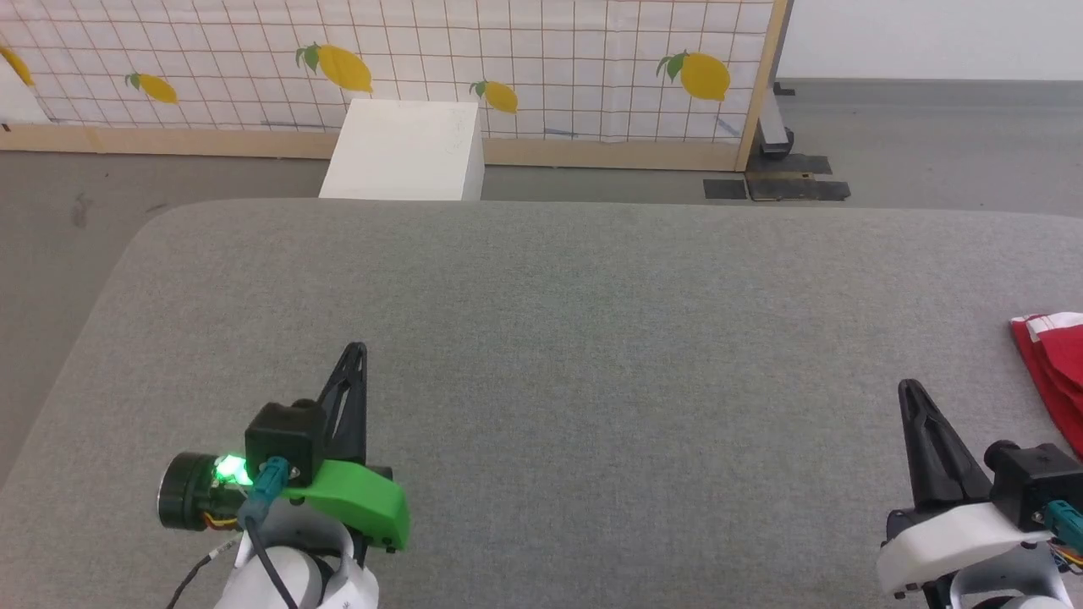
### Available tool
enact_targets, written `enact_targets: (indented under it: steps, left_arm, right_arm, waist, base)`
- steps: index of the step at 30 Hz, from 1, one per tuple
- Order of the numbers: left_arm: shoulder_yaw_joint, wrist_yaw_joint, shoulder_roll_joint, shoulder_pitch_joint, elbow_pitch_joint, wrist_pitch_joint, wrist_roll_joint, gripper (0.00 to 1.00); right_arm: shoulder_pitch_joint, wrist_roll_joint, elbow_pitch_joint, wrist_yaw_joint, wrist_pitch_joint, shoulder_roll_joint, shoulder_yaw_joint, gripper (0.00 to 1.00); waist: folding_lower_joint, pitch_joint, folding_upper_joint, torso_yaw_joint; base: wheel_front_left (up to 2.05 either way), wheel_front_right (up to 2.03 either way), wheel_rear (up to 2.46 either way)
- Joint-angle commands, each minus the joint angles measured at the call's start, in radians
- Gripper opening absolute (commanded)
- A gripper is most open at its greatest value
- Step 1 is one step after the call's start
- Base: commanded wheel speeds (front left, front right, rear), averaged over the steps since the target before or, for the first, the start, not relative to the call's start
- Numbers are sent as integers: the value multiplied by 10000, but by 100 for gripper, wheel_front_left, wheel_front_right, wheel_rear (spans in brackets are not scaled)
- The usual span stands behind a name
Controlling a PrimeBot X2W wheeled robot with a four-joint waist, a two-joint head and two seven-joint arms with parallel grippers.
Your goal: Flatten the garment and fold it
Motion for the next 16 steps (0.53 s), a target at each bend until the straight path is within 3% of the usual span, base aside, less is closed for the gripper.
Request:
enact_targets:
  steps: [1,16]
  left_arm:
    - [186,-107,-138,208,-43,50,184,0]
    - [1094,-651,-776,478,-64,324,898,0]
  right_arm:
    - [-196,-100,43,-6,55,49,58,0]
    - [-313,-176,139,-8,176,100,259,0]
  waist:
    - [0,1,0,-4]
    - [0,10,0,-58]
  base:
    - [0,0,0]
    - [0,0,0]
